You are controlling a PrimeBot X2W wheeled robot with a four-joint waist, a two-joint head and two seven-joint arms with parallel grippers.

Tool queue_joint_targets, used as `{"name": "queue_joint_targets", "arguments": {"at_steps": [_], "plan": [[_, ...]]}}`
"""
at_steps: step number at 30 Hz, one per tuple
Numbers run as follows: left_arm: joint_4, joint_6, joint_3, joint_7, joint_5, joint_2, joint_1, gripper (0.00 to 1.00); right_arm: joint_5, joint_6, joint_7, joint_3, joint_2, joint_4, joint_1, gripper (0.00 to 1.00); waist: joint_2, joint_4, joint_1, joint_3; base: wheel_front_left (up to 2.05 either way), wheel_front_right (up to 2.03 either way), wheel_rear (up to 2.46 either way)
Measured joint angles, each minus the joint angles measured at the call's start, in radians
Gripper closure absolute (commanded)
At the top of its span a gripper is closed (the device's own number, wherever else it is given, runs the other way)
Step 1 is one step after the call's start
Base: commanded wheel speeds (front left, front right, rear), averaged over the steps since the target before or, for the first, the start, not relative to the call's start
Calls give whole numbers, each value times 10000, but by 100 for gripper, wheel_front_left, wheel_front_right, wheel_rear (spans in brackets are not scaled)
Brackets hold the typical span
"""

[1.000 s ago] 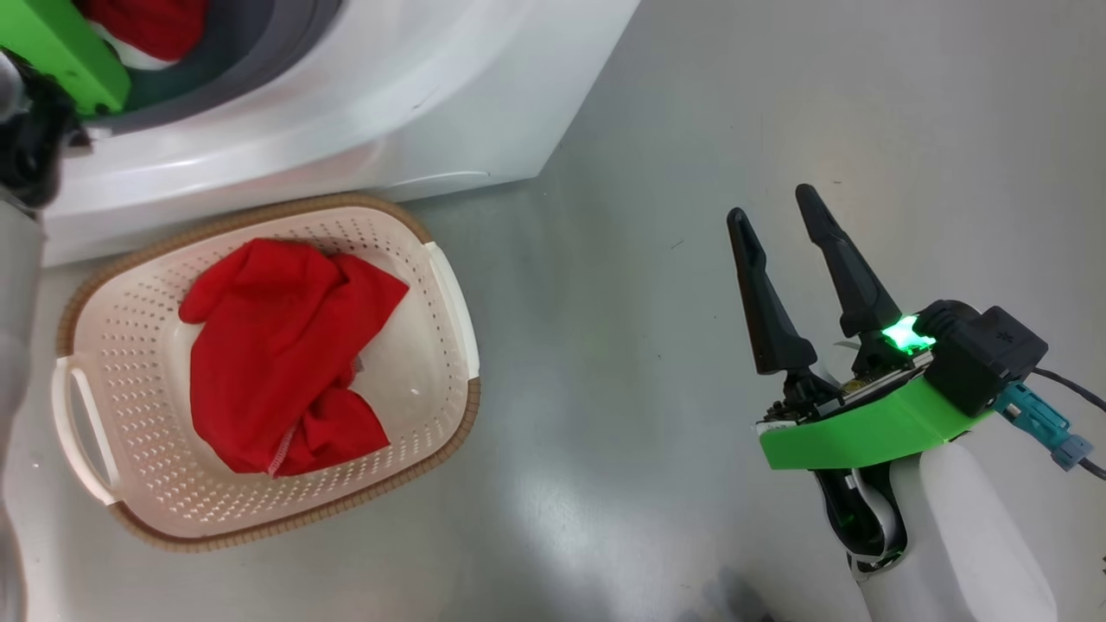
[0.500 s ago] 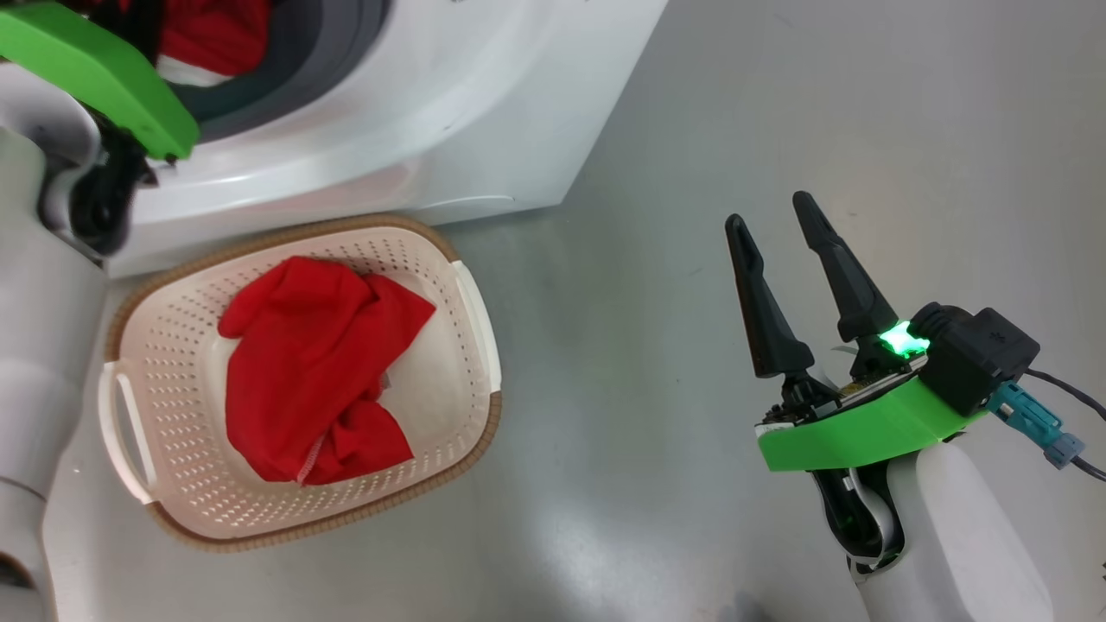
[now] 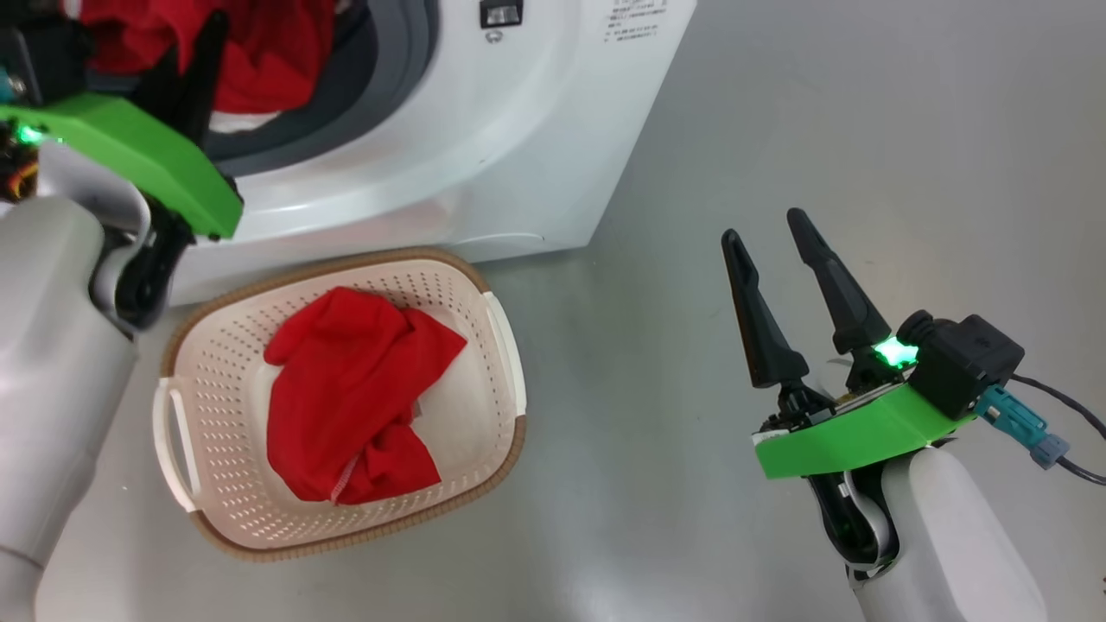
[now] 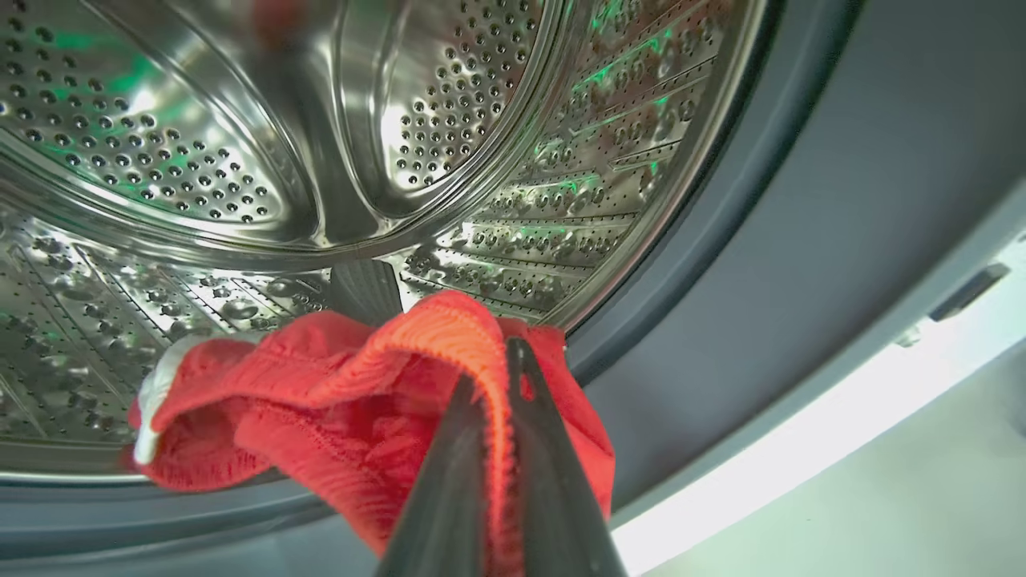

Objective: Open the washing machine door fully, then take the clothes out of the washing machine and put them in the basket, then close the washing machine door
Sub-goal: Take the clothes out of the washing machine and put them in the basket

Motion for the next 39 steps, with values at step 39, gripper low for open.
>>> {"name": "queue_joint_targets", "arguments": {"at_steps": [39], "plan": [[-7996,2568,539,-1313,1020,1902,6033,100,117,0,0,59,-127,917,1194,0,0,1242,0,-2695,0,0,0]]}}
